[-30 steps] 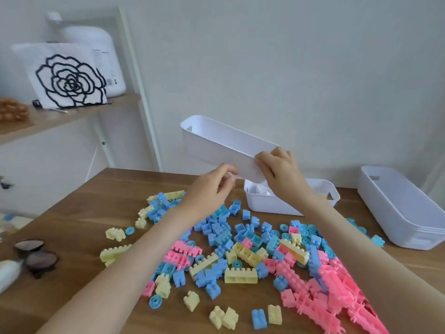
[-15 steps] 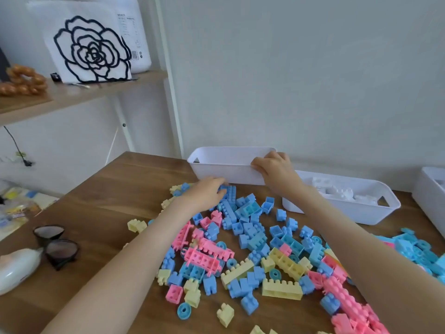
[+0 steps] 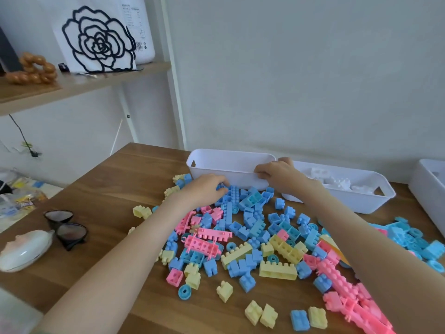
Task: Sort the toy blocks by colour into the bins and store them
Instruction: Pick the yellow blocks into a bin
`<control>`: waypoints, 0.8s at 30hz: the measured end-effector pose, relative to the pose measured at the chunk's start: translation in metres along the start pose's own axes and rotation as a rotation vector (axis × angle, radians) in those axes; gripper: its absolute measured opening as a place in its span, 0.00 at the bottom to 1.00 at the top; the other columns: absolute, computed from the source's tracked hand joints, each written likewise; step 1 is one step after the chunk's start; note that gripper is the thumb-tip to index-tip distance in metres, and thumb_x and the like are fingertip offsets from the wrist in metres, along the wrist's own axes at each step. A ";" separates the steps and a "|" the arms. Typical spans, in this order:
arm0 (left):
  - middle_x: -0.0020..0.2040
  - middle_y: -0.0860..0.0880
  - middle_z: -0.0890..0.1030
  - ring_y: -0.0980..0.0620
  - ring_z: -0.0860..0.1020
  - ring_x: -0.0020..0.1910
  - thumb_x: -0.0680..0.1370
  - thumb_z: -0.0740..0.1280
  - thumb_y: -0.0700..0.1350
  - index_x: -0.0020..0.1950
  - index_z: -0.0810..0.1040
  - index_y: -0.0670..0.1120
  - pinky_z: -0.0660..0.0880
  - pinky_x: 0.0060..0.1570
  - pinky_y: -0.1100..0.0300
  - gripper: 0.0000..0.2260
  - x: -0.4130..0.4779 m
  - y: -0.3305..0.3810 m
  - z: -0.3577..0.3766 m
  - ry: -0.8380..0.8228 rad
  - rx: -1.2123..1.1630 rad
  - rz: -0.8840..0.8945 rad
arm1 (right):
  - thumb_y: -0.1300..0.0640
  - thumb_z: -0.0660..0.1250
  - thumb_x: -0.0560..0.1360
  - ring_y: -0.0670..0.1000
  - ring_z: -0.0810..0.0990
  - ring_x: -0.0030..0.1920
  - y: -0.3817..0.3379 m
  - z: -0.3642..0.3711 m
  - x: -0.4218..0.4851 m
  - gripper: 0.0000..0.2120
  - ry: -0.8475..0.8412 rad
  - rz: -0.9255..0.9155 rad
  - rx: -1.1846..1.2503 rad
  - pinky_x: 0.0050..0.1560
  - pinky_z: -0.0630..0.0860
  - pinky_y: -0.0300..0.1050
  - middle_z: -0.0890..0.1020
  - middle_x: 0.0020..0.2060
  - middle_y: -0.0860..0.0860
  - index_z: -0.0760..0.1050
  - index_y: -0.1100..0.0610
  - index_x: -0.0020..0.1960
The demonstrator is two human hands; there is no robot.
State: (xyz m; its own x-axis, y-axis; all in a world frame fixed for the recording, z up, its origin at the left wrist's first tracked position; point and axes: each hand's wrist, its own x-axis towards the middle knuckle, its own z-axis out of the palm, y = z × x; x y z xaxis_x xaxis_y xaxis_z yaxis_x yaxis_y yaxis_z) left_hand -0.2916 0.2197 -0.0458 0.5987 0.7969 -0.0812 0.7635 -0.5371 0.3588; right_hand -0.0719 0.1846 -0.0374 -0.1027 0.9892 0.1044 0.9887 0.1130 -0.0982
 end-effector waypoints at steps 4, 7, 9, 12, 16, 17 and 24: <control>0.66 0.46 0.71 0.48 0.71 0.61 0.81 0.59 0.48 0.66 0.72 0.47 0.69 0.61 0.55 0.14 -0.020 0.017 0.007 0.114 -0.014 -0.032 | 0.59 0.50 0.81 0.50 0.72 0.62 -0.011 -0.016 -0.035 0.17 0.163 -0.001 0.065 0.69 0.50 0.49 0.79 0.57 0.48 0.72 0.50 0.64; 0.68 0.44 0.69 0.46 0.67 0.67 0.81 0.59 0.48 0.66 0.72 0.45 0.65 0.66 0.54 0.15 -0.034 0.042 0.015 0.235 -0.013 -0.014 | 0.60 0.52 0.81 0.50 0.72 0.62 -0.019 -0.029 -0.079 0.16 0.255 0.000 0.142 0.65 0.54 0.44 0.79 0.56 0.47 0.72 0.52 0.63; 0.72 0.42 0.64 0.44 0.62 0.72 0.81 0.59 0.48 0.67 0.71 0.45 0.60 0.70 0.53 0.16 -0.044 0.060 0.020 0.244 0.002 -0.020 | 0.59 0.53 0.81 0.52 0.72 0.61 -0.023 -0.032 -0.108 0.15 0.193 0.012 0.147 0.61 0.56 0.43 0.79 0.56 0.48 0.72 0.52 0.63; 0.73 0.44 0.64 0.46 0.60 0.73 0.81 0.59 0.48 0.68 0.70 0.46 0.60 0.70 0.52 0.16 -0.065 0.088 0.028 0.225 -0.044 0.029 | 0.57 0.54 0.81 0.52 0.70 0.63 -0.031 -0.033 -0.157 0.15 0.070 0.050 0.161 0.64 0.58 0.45 0.76 0.62 0.49 0.71 0.51 0.66; 0.67 0.49 0.72 0.48 0.67 0.68 0.81 0.59 0.51 0.66 0.72 0.48 0.60 0.70 0.48 0.16 -0.100 0.110 0.049 0.206 0.080 0.106 | 0.54 0.57 0.80 0.51 0.68 0.65 -0.039 -0.023 -0.209 0.16 -0.015 0.059 0.206 0.68 0.59 0.48 0.74 0.64 0.49 0.70 0.50 0.67; 0.66 0.49 0.73 0.48 0.67 0.68 0.80 0.59 0.53 0.66 0.71 0.49 0.58 0.70 0.47 0.17 -0.107 0.111 0.056 0.223 0.138 0.109 | 0.53 0.58 0.80 0.51 0.68 0.65 -0.042 -0.018 -0.219 0.16 -0.040 0.045 0.220 0.69 0.58 0.49 0.75 0.63 0.49 0.69 0.49 0.67; 0.63 0.54 0.73 0.51 0.66 0.66 0.80 0.58 0.51 0.68 0.70 0.54 0.57 0.64 0.55 0.16 -0.149 0.116 0.088 0.336 0.139 0.144 | 0.49 0.47 0.71 0.50 0.67 0.58 -0.053 0.024 -0.263 0.24 0.106 -0.108 -0.018 0.68 0.52 0.55 0.75 0.53 0.47 0.71 0.52 0.62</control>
State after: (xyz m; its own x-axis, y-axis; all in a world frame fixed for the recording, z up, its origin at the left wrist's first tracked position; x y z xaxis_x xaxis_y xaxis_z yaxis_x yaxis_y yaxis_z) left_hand -0.2708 0.0144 -0.0741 0.6067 0.7447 0.2782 0.7171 -0.6637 0.2128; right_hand -0.1002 -0.0791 -0.0833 -0.1971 0.9559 0.2178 0.9745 0.2154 -0.0635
